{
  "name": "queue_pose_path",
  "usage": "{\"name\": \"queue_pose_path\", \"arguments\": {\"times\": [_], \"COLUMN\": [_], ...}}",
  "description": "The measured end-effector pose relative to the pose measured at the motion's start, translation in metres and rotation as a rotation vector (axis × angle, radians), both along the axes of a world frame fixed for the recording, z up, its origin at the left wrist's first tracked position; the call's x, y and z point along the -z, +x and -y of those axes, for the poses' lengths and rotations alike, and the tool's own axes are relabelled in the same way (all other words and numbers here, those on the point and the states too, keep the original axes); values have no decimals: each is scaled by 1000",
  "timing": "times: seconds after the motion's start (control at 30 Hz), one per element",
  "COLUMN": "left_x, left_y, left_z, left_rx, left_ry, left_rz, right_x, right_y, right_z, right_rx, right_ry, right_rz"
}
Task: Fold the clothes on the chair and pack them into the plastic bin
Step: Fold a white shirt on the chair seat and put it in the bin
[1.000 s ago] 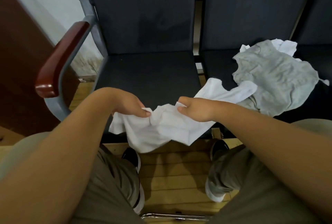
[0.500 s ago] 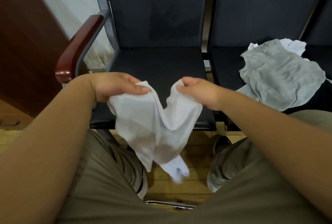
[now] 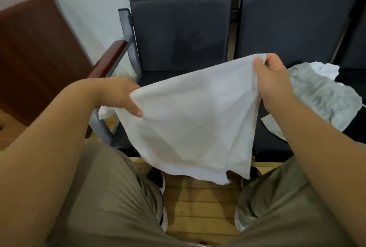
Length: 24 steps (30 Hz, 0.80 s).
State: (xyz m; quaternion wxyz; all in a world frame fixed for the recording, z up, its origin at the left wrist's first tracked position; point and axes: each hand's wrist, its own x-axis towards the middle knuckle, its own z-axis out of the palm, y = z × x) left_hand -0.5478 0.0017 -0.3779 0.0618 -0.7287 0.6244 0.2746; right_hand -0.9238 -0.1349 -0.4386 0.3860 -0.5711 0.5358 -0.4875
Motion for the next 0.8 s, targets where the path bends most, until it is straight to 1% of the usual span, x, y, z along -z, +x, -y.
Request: {"name": "queue_pose_path", "arguments": {"times": [0.07, 0.1, 0.17, 0.2, 0.3, 0.47, 0.53, 0.6, 0.67, 0.8], "left_x": [2, 2, 2, 3, 11, 10, 1, -10, -19, -24], "left_y": [11, 15, 22, 23, 20, -2, -10, -14, -14, -2], "left_z": [6, 7, 10, 9, 3, -4, -4, -1, 5, 30], "left_rx": [0, -30, -112, -161, -330, -517, -622, -684, -710, -689], "left_ry": [10, -15, -83, -124, -273, -512, -548, -554, -594, -674], "left_rz": [172, 208, 174, 104, -182, -460, -593, -653, -635, -470], "right_x": [-1, -1, -1, -1, -3, -9, -10, -11, -12, -10], "right_y": [-2, -2, -3, -3, -4, -2, -1, 0, 0, 4], "right_z": [4, 6, 9, 11, 15, 19, 20, 21, 22, 35], "right_rx": [31, 39, 50, 59, 98, 118, 123, 123, 122, 106], "right_ry": [-4, -5, -10, -15, -12, 16, 11, 8, 5, 10], "right_rz": [12, 20, 43, 53, 56, 76, 78, 87, 99, 115]}}
